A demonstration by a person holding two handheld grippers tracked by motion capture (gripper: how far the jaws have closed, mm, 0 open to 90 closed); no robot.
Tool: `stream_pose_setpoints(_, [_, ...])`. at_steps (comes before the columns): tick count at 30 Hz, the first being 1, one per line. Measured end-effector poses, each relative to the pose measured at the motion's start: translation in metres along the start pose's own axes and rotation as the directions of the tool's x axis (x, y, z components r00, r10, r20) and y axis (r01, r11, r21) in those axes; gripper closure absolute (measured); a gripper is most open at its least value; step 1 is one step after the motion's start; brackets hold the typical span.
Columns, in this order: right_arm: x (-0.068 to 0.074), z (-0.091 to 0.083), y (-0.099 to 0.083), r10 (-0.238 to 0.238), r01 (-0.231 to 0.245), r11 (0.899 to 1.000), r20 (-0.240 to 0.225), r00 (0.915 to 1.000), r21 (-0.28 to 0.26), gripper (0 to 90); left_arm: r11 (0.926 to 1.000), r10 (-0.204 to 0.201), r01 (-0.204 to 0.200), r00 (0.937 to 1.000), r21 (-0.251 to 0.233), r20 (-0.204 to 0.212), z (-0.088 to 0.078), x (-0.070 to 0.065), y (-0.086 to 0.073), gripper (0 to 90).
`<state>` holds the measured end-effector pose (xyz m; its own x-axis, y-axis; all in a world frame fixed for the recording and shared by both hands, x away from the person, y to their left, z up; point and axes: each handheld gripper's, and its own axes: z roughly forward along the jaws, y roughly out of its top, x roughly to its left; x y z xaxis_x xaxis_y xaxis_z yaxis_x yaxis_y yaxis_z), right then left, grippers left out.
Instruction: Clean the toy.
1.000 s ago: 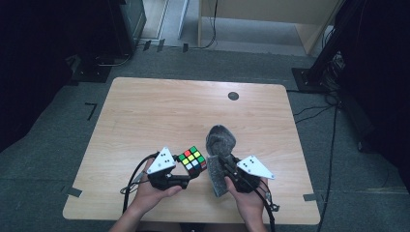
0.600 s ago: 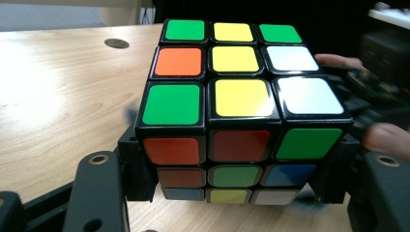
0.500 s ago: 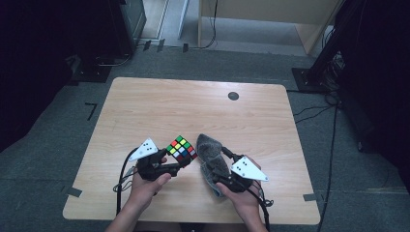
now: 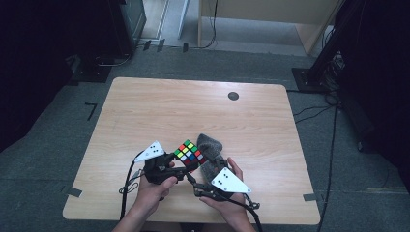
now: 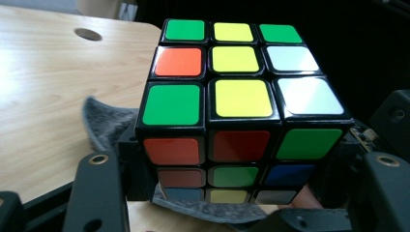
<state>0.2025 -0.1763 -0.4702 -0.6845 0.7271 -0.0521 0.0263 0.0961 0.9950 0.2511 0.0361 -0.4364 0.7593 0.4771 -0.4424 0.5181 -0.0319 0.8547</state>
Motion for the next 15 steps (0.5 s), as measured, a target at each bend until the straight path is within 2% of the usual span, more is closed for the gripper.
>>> stream_pose_setpoints(1, [0.002, -0.001, 0.000, -0.020, 0.020, 1.000, 0.022, 0.9996, -0.015, 23.4, 1.0000, 0.001, -0.001, 1.0000, 0.003, 0.006, 0.001, -0.001, 0.000, 34.0])
stream_pose_setpoints(2, [0.002, -0.001, 0.000, -0.020, 0.020, 1.000, 0.022, 0.9996, -0.015, 23.4, 1.0000, -0.003, 0.002, 0.9999, 0.006, 0.011, 0.002, -0.003, -0.001, 34.0])
stream_pose_setpoints(4, [0.003, -0.001, 0.000, -0.049, 0.051, 0.998, 0.048, 0.9976, -0.040, 28.3, 0.9998, -0.010, 0.010, 0.9997, 0.017, 0.022, 0.004, -0.005, -0.002, 34.0])
stream_pose_setpoints(7, [0.005, -0.002, 0.000, -0.064, 0.066, 0.997, 0.052, 0.9966, -0.047, 32.3, 0.9994, -0.027, 0.026, 0.9994, 0.021, 0.021, 0.004, -0.005, -0.001, 33.7])
stream_pose_setpoints(10, [0.006, -0.003, 0.001, -0.060, 0.063, 0.997, 0.052, 0.9968, -0.040, 34.7, 0.9986, -0.050, 0.049, 0.9975, 0.020, 0.050, 0.001, 0.000, 0.000, 32.1])
stream_pose_setpoints(12, [0.006, -0.003, 0.001, -0.071, 0.072, 0.997, 0.052, 0.9961, -0.021, 34.7, 0.9978, -0.066, 0.067, 0.9955, -0.002, 0.067, -0.002, 0.002, 0.002, 29.3])
stream_pose_setpoints(13, [0.006, -0.003, 0.001, -0.081, 0.081, 0.997, 0.047, 0.9956, -0.004, 34.8, 0.9976, -0.066, 0.068, 0.9952, -0.016, 0.072, -0.005, 0.004, 0.004, 25.1])
stream_pose_setpoints(14, [0.004, -0.004, 0.001, -0.075, 0.074, 0.997, 0.053, 0.9958, 0.016, 34.8, 0.9974, -0.063, 0.065, 0.9958, -0.030, 0.067, -0.008, 0.004, 0.005, 21.2])
stream_pose_setpoints(15, [0.004, -0.004, 0.001, -0.075, 0.074, 0.997, 0.053, 0.9958, 0.016, 34.8, 0.9978, -0.050, 0.052, 0.9973, -0.040, 0.054, -0.011, 0.005, 0.007, 21.2])
